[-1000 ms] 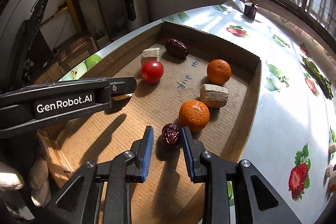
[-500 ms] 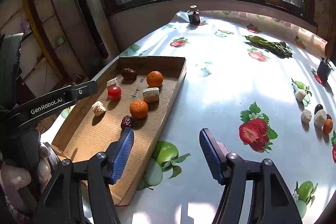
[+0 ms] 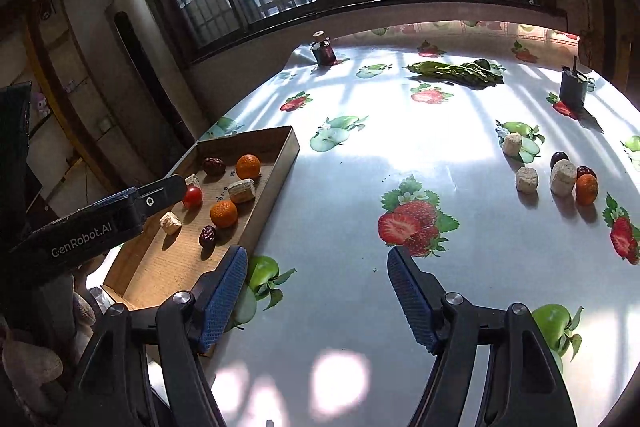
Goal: Organize fruits
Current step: 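Move both tools back over the table toward the remaining items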
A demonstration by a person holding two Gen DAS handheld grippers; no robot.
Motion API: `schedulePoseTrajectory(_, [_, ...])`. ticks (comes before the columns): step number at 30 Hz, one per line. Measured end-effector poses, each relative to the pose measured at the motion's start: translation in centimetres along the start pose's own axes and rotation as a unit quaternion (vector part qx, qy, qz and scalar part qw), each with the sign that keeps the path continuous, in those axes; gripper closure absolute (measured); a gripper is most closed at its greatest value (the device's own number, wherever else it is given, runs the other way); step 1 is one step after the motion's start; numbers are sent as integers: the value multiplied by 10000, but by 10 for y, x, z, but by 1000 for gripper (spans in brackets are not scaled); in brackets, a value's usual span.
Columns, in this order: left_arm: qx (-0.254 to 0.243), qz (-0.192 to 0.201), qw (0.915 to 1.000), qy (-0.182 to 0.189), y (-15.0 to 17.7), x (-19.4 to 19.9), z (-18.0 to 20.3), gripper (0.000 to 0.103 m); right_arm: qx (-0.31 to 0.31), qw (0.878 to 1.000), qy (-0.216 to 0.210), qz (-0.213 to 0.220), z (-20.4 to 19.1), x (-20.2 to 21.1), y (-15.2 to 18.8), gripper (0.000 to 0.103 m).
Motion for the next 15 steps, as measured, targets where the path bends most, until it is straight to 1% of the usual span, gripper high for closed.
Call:
schedulePoseTrajectory(4, [-134, -50, 9997, 181, 1, -1, 25, 32, -236, 9996, 110, 94, 28, 13, -2, 25])
schedulePoseTrajectory(7, [-244, -66, 9990, 359, -2, -2, 43, 32, -296, 9988, 335, 212, 52, 27, -9, 25])
schedulePoseTrajectory(9, [-295, 49, 9985, 450, -10, -1, 51, 32, -244, 9972, 619, 338, 74, 42, -18, 25])
schedulePoseTrajectory(11, [-285, 274, 9979, 505, -18, 4, 57, 31, -142, 9938, 1000, 471, 99, 58, -30, 24])
schedulePoseTrajectory(12, [-289, 352, 9975, 542, -21, 5, 60, 27, -72, 9910, 1234, 521, 114, 65, -36, 21])
schedulePoseTrajectory(13, [-293, 391, 9968, 631, -23, 4, 66, 22, -25, 9878, 1458, 554, 127, 70, -40, 18])
schedulePoseTrajectory(15, [-334, 302, 9959, 791, -24, -3, 78, 22, -2, 9797, 1922, 571, 158, 79, -49, 18])
Point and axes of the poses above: each gripper's, at about its wrist camera, not at the fingertips, and x roughly against the way its jaws point, z to its right, y to its underside, the point moved 2 cm from there along -x, roughly the way its jaws point, and after that the axes turned 9 degrees about z, right-handed, at the moved point
